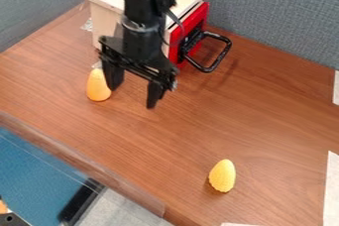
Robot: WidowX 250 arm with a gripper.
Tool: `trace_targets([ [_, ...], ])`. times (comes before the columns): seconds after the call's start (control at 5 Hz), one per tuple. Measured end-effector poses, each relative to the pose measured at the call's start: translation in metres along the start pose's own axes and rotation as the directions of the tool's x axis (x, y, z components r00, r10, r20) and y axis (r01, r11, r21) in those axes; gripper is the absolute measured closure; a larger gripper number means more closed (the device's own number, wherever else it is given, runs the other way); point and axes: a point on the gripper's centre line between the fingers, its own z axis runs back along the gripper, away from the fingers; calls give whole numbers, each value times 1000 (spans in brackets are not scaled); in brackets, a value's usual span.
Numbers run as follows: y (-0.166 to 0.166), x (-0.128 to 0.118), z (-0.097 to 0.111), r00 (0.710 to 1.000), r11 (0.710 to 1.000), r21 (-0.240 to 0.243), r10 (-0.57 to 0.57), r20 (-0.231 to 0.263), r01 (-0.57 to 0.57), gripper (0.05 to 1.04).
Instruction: Put the orange object on top of the drawer
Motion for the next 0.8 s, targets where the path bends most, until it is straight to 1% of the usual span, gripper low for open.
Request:
trace_targets([
  [0.2, 24, 10, -10, 1000, 1000, -2, 5, -3, -5, 83],
  [0.4, 46, 23, -19, 1000, 1000, -14, 20, 9, -20, 83],
  [0.6, 65, 37, -32, 1000, 1000, 8, 10, -20, -9, 83],
  [0.8, 79, 39, -39, 999, 999, 30, 24, -49, -22, 83],
])
